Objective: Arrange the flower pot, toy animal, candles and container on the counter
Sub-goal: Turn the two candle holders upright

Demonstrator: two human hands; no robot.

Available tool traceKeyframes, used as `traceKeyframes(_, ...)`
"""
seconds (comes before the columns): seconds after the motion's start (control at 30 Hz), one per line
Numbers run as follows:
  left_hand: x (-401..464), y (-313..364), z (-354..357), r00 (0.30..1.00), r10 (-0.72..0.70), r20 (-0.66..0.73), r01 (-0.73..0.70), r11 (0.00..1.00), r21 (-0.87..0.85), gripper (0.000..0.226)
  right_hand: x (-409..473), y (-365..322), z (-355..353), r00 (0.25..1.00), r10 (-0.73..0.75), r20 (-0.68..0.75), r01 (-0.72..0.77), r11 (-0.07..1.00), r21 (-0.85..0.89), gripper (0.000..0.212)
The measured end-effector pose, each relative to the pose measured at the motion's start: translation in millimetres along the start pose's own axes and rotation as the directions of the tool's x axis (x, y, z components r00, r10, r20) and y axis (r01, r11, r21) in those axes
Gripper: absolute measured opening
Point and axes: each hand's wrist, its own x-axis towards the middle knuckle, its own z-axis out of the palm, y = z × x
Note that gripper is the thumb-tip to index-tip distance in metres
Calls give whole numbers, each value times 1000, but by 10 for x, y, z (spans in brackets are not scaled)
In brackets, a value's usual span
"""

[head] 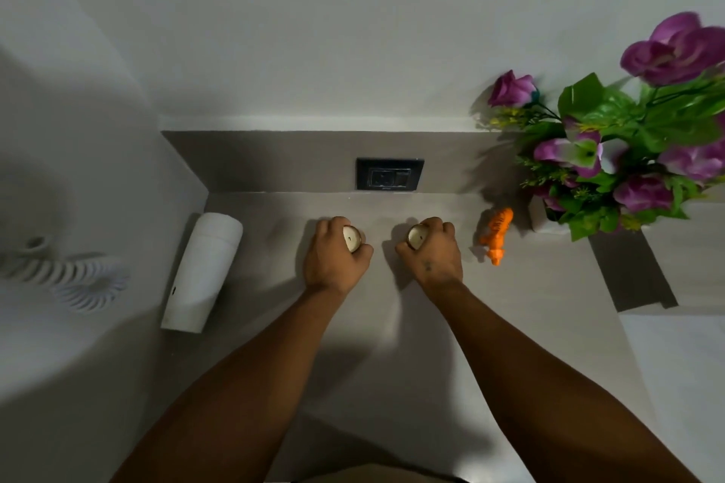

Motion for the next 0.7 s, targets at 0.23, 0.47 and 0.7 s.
traceKeyframes(0.23,243,-45,69,996,-85,12,86,989,-118,44,274,40,49,989,140,-38,-130,973,193,64)
traceKeyframes(0.47,205,-379,218,999,-37,0,37,997,-65,62,162,302,188,987,95,-127,-84,992,90,61)
traceKeyframes(0.7,262,-483,356,994,-55,99,51,997,52,79,212,423,268,995,27,-93,-26,1000,10,80)
